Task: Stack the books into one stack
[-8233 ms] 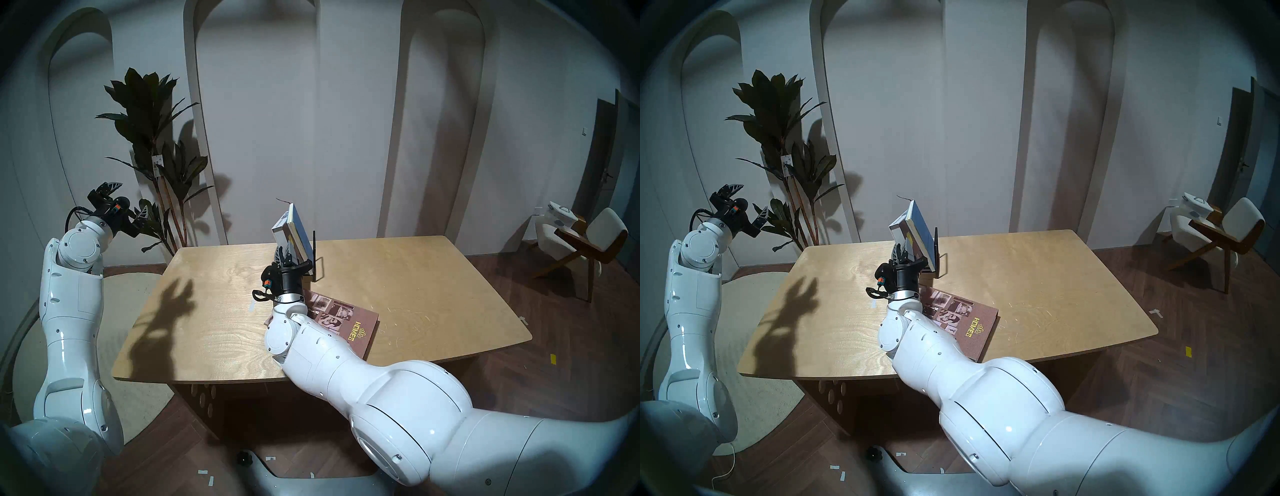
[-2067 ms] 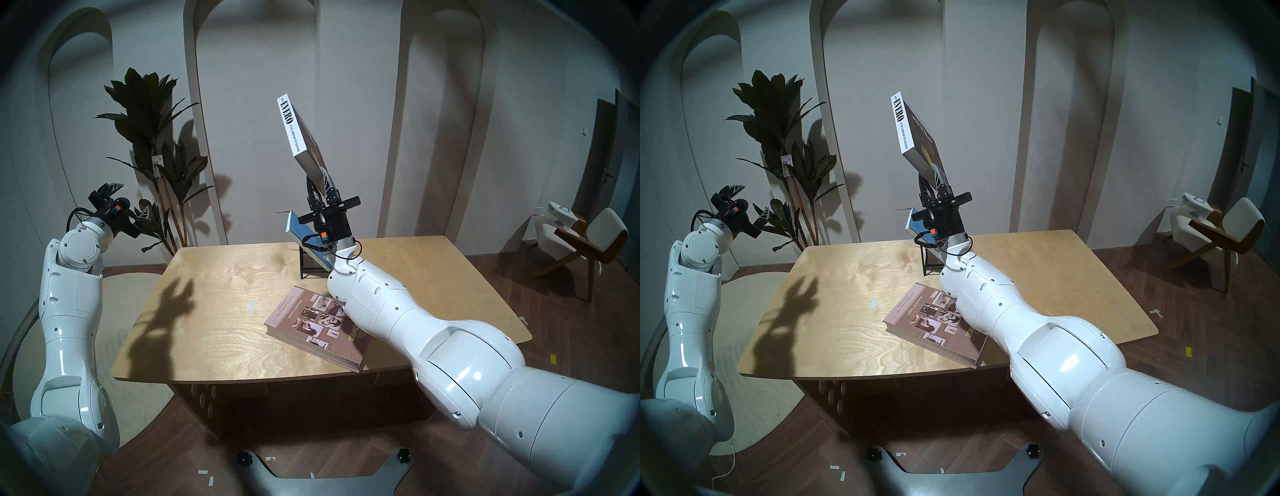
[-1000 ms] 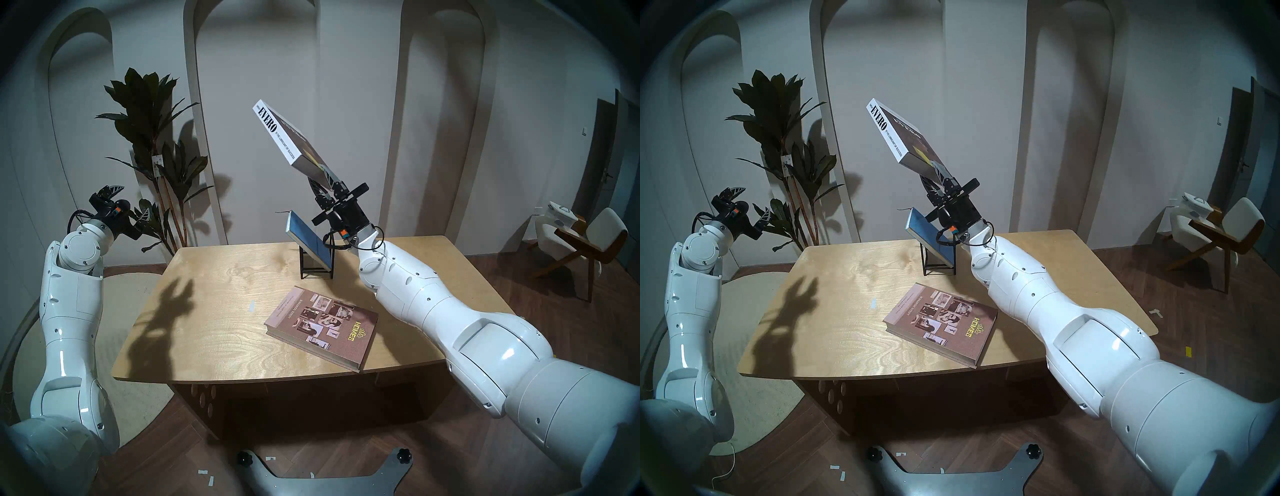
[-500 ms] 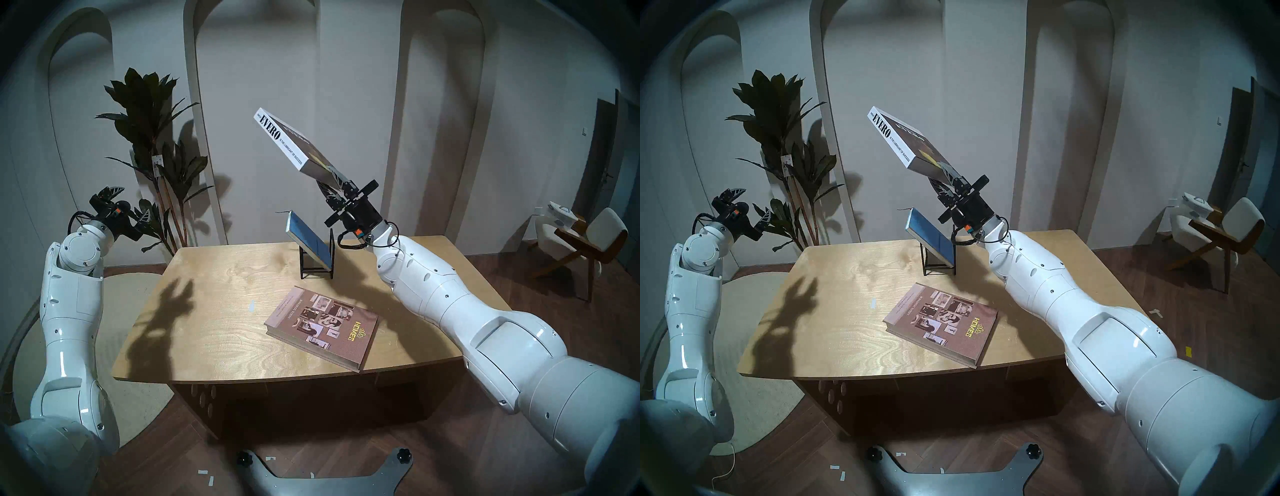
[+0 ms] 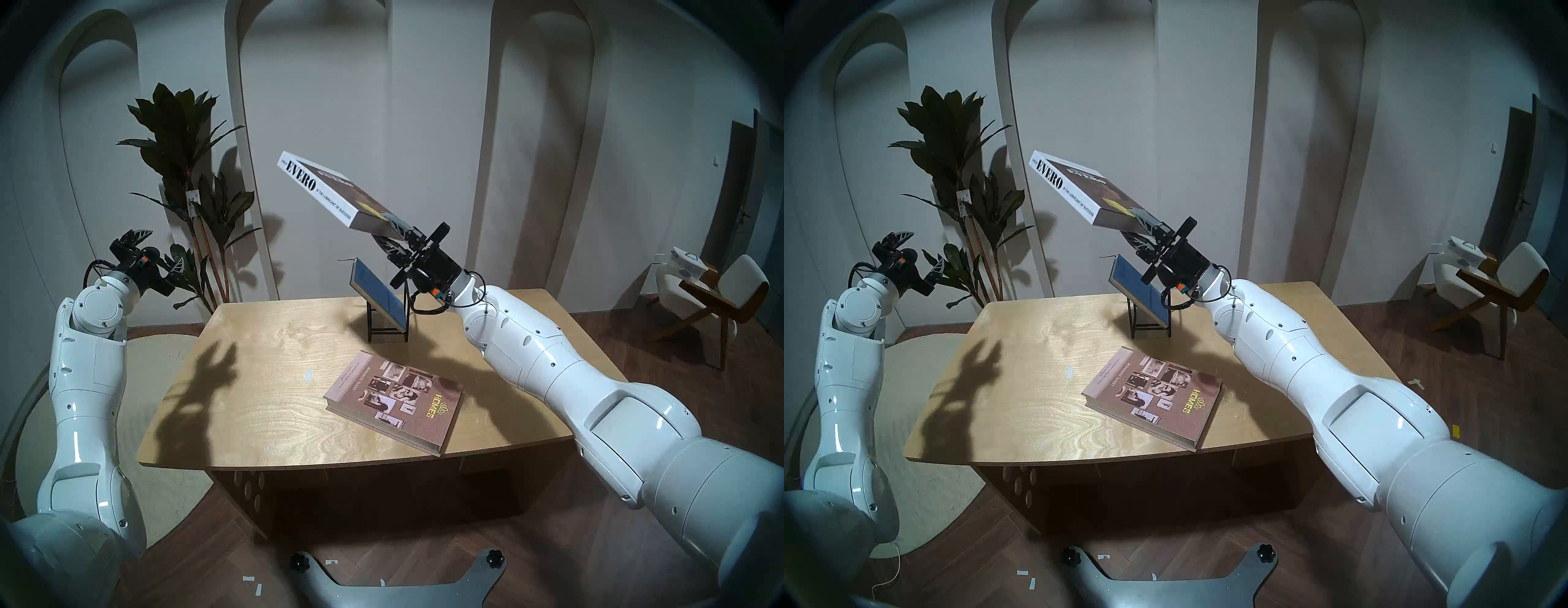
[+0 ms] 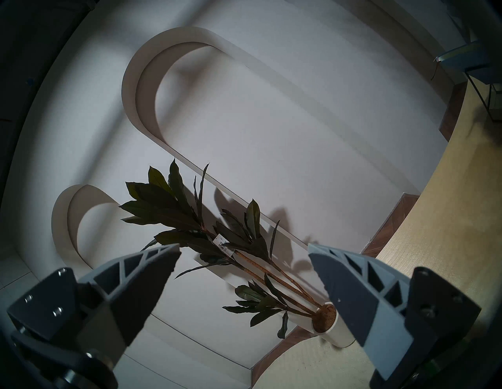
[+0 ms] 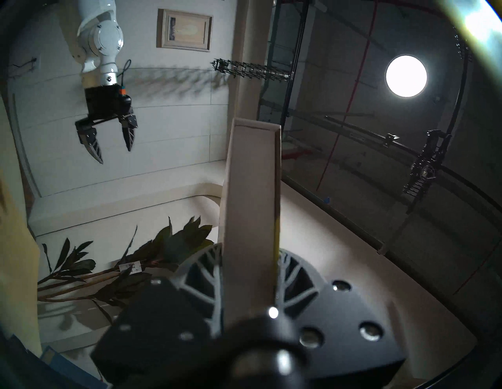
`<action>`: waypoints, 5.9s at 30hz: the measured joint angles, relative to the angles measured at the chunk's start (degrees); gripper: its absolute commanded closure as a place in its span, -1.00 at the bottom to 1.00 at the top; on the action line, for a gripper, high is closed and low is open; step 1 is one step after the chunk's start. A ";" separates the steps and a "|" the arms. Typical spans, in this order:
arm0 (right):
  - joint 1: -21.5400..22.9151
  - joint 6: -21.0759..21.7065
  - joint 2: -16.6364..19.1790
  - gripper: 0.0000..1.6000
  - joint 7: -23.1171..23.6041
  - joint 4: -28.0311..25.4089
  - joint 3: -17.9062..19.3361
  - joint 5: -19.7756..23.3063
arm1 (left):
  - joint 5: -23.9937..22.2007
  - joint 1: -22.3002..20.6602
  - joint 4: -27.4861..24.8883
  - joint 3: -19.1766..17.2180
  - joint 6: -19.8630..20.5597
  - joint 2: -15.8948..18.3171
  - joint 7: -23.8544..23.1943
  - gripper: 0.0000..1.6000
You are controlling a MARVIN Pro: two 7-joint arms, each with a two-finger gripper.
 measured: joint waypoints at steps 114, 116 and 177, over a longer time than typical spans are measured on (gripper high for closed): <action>-27.59 14.73 40.57 1.00 23.41 -28.75 2.61 3.27 | -1.91 0.83 1.20 0.03 -0.84 0.26 0.05 -1.00; -28.10 14.70 41.68 1.00 23.24 -28.86 2.91 3.37 | -1.93 0.82 1.20 0.03 -0.85 0.27 0.05 -1.00; -46.92 3.72 67.16 1.00 5.32 -56.54 0.95 12.04 | -2.46 0.45 0.80 0.41 -1.50 0.96 0.20 -1.00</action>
